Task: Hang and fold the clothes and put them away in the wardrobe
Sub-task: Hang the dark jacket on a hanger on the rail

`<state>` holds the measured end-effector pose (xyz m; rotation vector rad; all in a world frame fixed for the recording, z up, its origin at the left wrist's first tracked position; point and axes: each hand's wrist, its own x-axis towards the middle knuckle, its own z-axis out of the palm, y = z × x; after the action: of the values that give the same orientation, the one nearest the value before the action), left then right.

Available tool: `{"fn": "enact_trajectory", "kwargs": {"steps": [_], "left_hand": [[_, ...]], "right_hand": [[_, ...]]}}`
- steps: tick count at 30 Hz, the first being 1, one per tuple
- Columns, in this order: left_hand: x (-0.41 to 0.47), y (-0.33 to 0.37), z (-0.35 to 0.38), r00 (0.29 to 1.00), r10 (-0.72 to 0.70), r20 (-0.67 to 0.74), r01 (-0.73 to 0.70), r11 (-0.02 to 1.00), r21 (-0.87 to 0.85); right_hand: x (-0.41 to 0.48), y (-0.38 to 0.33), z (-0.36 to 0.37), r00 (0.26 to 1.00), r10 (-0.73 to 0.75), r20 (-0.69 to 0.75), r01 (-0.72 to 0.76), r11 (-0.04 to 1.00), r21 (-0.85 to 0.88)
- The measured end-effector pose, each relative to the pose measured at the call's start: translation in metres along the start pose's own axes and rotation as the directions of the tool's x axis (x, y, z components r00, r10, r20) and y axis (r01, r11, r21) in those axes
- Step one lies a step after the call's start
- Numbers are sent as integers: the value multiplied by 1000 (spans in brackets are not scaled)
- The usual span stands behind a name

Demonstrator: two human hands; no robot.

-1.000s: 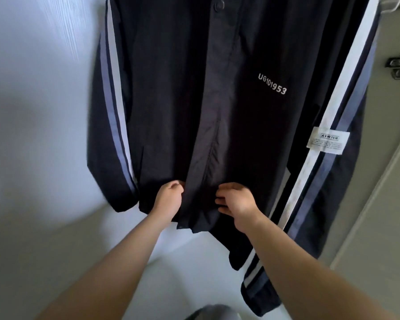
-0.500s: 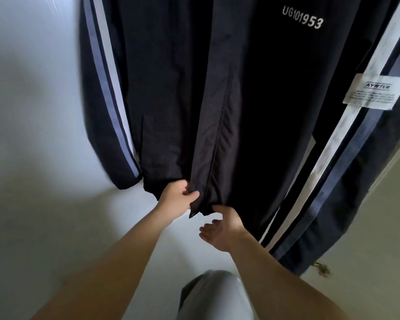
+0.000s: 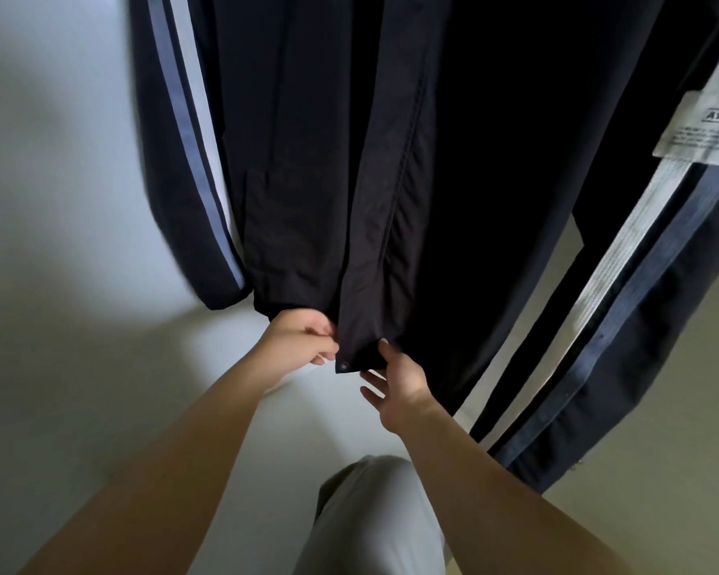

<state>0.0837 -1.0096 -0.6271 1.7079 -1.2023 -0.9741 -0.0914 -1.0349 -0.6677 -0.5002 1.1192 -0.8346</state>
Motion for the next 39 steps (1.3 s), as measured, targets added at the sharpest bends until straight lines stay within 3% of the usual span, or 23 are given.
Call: {"fn": "enact_trajectory", "kwargs": {"steps": [5, 8, 11, 14, 18, 22, 26, 29, 33, 39], "left_hand": [[0, -30, 3, 976, -216, -35, 214, 975, -65], [-4, -37, 12, 932, -341, 124, 361, 907, -217], [-10, -38, 19, 908, -218, 358, 390, 756, -526], [-10, -40, 26, 941, -153, 302, 326, 656, -681], [-6, -41, 28, 971, -226, 73, 229, 807, -545], [-5, -44, 20, 983, -184, 23, 165, 814, -557], [-12, -45, 10, 983, -150, 108, 185, 767, -615], [-20, -49, 1, 976, -58, 212, 164, 835, -525], [-23, -53, 3, 985, -116, 127, 155, 920, -360], [-23, -51, 14, 988, -105, 109, 138, 920, -367]], "right_hand": [[5, -2, 2, 996, -76, -41, 78, 995, 56], [6, 1, 5, 998, -46, -41, 46, 999, 0], [4, 3, 5, 1000, 5, 0, -5, 1000, -25], [3, 2, 2, 995, 49, 84, -51, 998, 23], [-9, -2, -4, 947, 108, 304, -148, 982, 113], [-15, -1, -7, 908, 81, 411, -120, 990, 70], [-13, 3, -7, 925, 41, 379, -47, 999, 6], [-12, 6, -9, 934, 1, 356, 19, 998, -53], [-11, 10, -11, 937, -47, 347, 86, 991, -99], [-14, 10, -12, 943, -118, 313, 162, 980, -119]]}}
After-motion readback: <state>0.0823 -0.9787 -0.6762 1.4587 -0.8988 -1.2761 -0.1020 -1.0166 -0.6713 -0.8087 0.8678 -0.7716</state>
